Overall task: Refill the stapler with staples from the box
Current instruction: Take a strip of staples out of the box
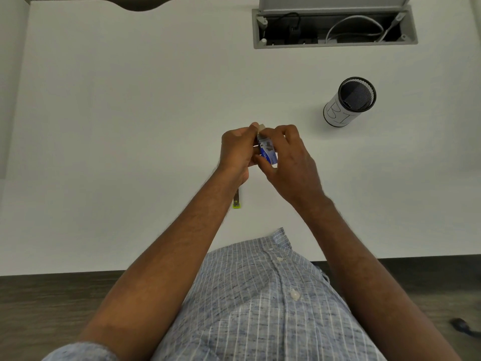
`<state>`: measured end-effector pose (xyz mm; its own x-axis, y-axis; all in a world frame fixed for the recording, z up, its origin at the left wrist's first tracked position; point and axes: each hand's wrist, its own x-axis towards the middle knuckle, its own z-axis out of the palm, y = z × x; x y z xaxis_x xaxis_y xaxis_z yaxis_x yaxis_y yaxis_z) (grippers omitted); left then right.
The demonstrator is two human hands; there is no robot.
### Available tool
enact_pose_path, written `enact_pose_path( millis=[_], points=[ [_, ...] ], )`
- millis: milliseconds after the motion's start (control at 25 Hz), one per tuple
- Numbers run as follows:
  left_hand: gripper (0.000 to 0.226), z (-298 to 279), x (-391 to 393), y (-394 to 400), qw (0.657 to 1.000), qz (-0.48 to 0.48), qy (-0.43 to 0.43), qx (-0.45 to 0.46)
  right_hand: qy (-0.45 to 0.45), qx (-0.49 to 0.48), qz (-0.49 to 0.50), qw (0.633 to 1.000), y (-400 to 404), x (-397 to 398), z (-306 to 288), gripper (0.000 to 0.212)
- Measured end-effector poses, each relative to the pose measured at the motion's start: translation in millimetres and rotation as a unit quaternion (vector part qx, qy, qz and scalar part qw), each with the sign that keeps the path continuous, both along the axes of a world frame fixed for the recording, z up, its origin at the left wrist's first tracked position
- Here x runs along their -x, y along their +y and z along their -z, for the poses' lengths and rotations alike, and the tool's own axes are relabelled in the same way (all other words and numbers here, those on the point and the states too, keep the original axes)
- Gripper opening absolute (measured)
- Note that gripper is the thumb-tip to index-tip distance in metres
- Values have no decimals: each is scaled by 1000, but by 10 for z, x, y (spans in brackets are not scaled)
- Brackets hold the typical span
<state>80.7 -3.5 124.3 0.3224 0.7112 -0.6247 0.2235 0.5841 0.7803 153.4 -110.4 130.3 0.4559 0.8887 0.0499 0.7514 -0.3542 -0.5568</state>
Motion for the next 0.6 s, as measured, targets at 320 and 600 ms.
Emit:
enact_pose_path(
  millis=[320, 600],
  points=[
    [22, -29, -10, -6, 1000, 23, -1, -5, -16, 12, -7, 1000, -10, -68, -98, 47],
    [24, -6, 13, 0, 999, 28, -27, 29, 19, -15, 2, 1000, 16, -125, -64, 24]
  ],
)
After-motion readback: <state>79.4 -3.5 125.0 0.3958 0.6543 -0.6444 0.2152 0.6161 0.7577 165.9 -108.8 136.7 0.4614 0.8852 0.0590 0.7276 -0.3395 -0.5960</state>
